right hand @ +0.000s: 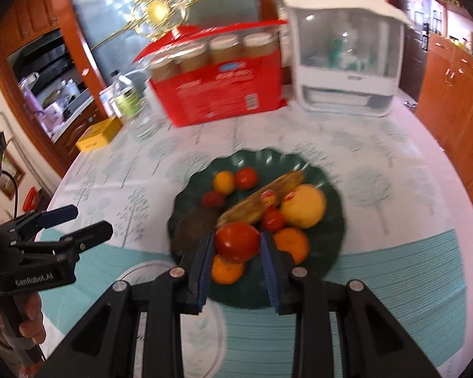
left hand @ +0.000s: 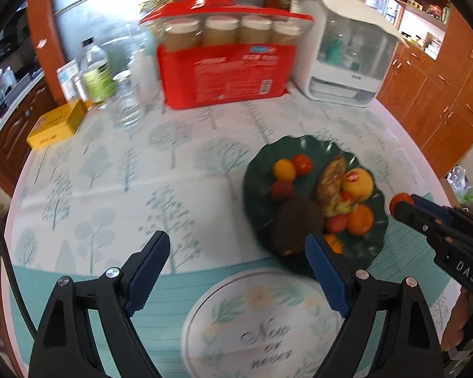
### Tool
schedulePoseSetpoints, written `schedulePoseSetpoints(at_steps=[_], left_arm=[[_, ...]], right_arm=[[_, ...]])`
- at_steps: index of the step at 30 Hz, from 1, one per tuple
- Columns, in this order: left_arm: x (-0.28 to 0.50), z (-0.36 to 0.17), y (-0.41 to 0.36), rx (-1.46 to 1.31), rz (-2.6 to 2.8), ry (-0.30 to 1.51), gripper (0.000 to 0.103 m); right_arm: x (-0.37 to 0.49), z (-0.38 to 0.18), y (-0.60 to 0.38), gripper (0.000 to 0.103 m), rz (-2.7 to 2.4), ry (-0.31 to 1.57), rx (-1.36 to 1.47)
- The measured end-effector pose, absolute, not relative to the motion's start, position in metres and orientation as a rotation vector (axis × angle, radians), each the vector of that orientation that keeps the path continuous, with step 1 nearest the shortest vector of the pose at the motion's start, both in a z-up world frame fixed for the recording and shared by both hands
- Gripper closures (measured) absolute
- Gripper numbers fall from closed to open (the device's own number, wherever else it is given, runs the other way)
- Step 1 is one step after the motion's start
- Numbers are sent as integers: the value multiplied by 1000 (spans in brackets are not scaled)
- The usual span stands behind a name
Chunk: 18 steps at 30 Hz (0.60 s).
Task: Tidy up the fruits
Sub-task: 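Carry the small red tomato with the right gripper onto the green plate, then open the right gripper to release the tomato on the green plate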
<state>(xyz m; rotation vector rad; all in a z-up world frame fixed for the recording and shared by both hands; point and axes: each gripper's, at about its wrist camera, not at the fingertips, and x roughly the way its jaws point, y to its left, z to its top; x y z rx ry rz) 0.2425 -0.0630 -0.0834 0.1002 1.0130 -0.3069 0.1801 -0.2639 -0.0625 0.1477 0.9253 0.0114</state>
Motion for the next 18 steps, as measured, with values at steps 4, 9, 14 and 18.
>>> schedulePoseSetpoints(at_steps=[4,9,14,18], left_arm=[[259,-76,-85,110,-303,993,8],[283,-74,-98,110,-265,974,1],[304,-86,-104,114,-230,1006,1],[313,-97,-103,112,-206,1028,1]], right_arm=[[201,-53,-273,73,5,912,132],[236,-64,-281,73,16,944,178],[262,-85,-283,73,27,992,222],[275,-100,-274,73,51,1031,201]])
